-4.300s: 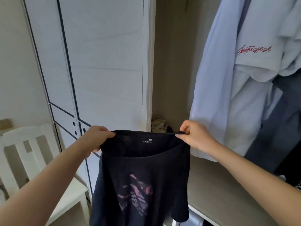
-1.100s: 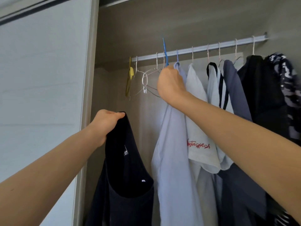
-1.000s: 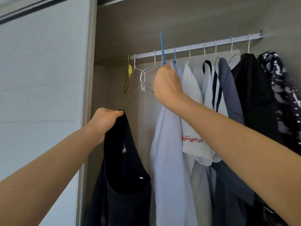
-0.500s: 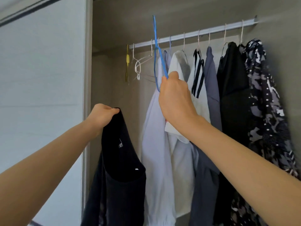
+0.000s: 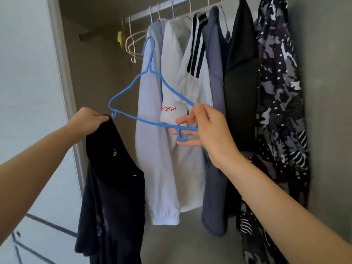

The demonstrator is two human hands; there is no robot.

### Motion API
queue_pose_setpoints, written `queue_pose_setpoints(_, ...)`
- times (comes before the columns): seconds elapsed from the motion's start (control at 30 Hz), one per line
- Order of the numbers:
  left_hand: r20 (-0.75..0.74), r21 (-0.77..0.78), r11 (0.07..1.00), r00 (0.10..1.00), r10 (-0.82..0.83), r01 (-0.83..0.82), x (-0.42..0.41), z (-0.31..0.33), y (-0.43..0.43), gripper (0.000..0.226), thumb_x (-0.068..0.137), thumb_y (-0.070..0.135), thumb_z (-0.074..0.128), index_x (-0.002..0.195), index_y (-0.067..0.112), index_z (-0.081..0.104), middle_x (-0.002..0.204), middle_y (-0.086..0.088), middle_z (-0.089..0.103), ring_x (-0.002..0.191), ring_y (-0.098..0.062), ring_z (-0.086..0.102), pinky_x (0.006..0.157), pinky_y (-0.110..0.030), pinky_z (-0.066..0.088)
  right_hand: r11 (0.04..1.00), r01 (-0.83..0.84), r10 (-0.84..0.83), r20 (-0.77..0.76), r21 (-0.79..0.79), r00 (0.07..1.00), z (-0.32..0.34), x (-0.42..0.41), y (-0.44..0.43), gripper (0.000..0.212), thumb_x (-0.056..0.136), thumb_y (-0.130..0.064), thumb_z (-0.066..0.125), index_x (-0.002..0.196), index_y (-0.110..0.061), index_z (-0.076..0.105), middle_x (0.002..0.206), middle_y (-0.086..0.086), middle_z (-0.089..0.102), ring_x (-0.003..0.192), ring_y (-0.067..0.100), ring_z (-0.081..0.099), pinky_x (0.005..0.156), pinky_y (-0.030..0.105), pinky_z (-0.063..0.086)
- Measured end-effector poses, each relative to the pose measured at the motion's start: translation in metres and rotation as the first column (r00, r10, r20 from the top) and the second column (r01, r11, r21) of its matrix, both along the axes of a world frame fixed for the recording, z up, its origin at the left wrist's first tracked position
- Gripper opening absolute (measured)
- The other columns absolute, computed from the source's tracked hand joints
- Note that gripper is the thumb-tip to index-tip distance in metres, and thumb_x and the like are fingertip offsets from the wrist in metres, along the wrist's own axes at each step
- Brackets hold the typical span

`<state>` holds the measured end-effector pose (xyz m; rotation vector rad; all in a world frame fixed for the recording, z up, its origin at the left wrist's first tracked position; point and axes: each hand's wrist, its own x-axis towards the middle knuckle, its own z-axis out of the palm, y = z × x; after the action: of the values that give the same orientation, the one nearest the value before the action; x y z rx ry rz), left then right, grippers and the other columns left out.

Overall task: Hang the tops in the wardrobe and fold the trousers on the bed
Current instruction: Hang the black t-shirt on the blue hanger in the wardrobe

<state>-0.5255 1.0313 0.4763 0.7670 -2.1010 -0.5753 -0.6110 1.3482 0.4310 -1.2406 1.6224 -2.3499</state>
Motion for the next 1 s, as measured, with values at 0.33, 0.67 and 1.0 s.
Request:
queue_pose_setpoints(0.33, 0.222, -0.173, 0.962, 0.943, 0.248, -0.212, -0.007, -0.013, -0.026, 0.040, 0.093, 0.030, 0.062, 0.072, -0.004, 0.058, 0.074, -0.019, 0.060, 0.071, -0.035, 0.056, 0.062, -0.034, 0.042, 0.996, 0.034, -0.019, 0.190, -0.078, 0.982, -0.057, -0.050, 0.029, 0.035, 0.103, -0.035, 0.040, 0.081, -0.010, 0.052, 0.068, 0.010, 0.069, 0.070, 0.034, 0.073, 0.052, 0.035, 0.058)
queue_pose_setpoints(0.67, 0.233, -0.096, 0.948, 0.920, 0.317, -0.302, 0.012, -0.020, -0.048, 0.043, 0.092, 0.035, 0.062, 0.081, -0.006, 0.064, 0.080, -0.023, 0.065, 0.070, -0.036, 0.060, 0.065, -0.036, 0.047, 0.998, 0.059, -0.054, 0.176, -0.027, 0.983, -0.066, -0.052, 0.029, 0.035, 0.101, -0.033, 0.046, 0.082, -0.004, 0.053, 0.062, 0.010, 0.065, 0.070, 0.038, 0.072, 0.054, 0.039, 0.058)
queue_pose_setpoints(1.0, 0.079, 0.164, 0.970, 0.983, 0.167, -0.178, 0.019, -0.024, -0.055, 0.034, 0.089, 0.028, 0.063, 0.086, -0.006, 0.061, 0.078, -0.017, 0.055, 0.068, -0.030, 0.054, 0.064, -0.038, 0.047, 0.997, 0.045, -0.053, 0.134, 0.063, 0.990, -0.074, -0.051, 0.018, 0.035, 0.100, -0.032, 0.048, 0.076, -0.006, 0.050, 0.061, 0.013, 0.062, 0.069, 0.042, 0.071, 0.052, 0.039, 0.057)
